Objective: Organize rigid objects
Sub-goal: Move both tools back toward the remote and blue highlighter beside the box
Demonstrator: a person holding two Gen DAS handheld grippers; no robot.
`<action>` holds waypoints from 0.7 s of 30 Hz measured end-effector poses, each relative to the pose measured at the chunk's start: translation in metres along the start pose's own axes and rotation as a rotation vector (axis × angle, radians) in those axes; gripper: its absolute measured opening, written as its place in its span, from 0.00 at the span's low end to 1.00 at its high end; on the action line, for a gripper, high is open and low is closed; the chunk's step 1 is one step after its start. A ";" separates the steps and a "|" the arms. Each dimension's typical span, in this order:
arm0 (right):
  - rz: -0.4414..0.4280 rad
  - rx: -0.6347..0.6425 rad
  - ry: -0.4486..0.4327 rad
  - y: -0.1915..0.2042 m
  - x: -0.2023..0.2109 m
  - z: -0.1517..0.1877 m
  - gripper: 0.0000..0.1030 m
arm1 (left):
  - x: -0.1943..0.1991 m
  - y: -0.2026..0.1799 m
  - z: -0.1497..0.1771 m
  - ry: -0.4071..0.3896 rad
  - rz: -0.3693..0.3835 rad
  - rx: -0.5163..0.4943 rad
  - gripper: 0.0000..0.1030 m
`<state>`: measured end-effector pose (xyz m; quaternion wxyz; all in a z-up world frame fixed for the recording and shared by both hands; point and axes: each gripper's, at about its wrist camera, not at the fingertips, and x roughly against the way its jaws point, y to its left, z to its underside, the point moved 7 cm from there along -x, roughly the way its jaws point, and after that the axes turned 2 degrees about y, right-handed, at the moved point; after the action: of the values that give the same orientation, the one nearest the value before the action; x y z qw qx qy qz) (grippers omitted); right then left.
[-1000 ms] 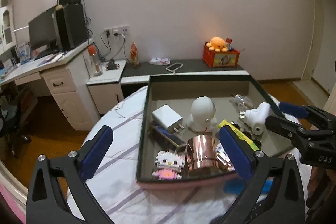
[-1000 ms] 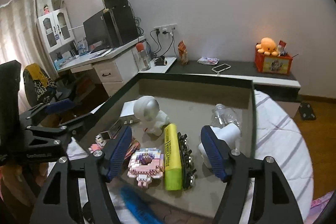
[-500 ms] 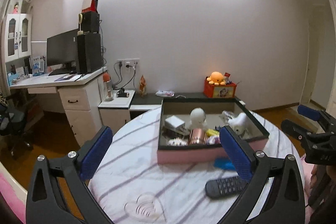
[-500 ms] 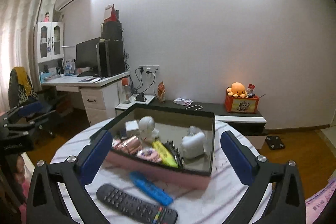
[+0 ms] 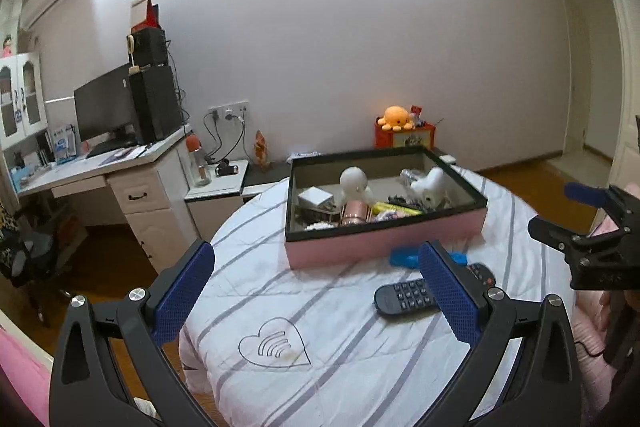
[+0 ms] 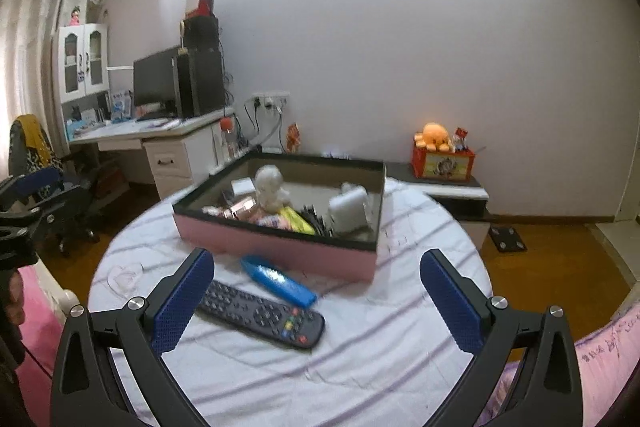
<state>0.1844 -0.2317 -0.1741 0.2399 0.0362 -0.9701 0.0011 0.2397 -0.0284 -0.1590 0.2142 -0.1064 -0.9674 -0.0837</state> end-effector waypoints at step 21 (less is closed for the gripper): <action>0.107 0.020 0.381 -0.033 -0.089 0.085 1.00 | -0.058 -0.042 0.040 0.203 0.073 -0.109 1.00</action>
<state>0.2257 -0.2601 -0.2908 0.4183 -0.0140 -0.9077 0.0305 0.2653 -0.0708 -0.2244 0.3080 -0.1440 -0.9302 -0.1386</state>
